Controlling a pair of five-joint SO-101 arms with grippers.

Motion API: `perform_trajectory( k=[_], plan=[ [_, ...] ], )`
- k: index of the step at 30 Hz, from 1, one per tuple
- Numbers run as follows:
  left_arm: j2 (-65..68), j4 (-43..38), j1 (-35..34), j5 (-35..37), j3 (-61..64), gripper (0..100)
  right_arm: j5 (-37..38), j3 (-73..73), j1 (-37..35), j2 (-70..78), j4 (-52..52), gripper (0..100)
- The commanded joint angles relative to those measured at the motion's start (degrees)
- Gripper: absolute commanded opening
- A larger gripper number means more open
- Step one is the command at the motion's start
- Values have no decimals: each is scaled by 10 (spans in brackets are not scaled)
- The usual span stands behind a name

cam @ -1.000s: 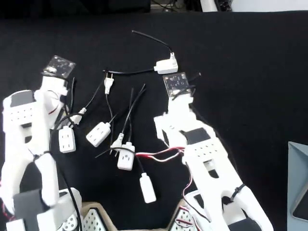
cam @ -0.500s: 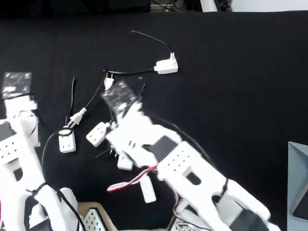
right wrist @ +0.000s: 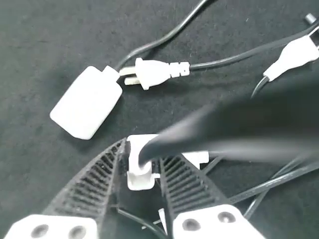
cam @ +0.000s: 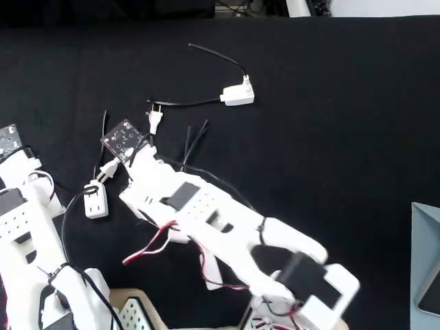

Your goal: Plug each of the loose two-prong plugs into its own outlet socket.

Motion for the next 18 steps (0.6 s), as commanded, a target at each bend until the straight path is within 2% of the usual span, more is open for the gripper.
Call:
perform_trajectory(
  k=[1,8,18],
  plan=[
    [-14,-12,0,6,11,29,0,-41,-8,21,-11,12],
    [-14,-40,0,4,36,30,0,-41,-18,27,-39,12],
    [-14,-40,-4,4,36,30,15,-20,-15,33,-68,11]
  ],
)
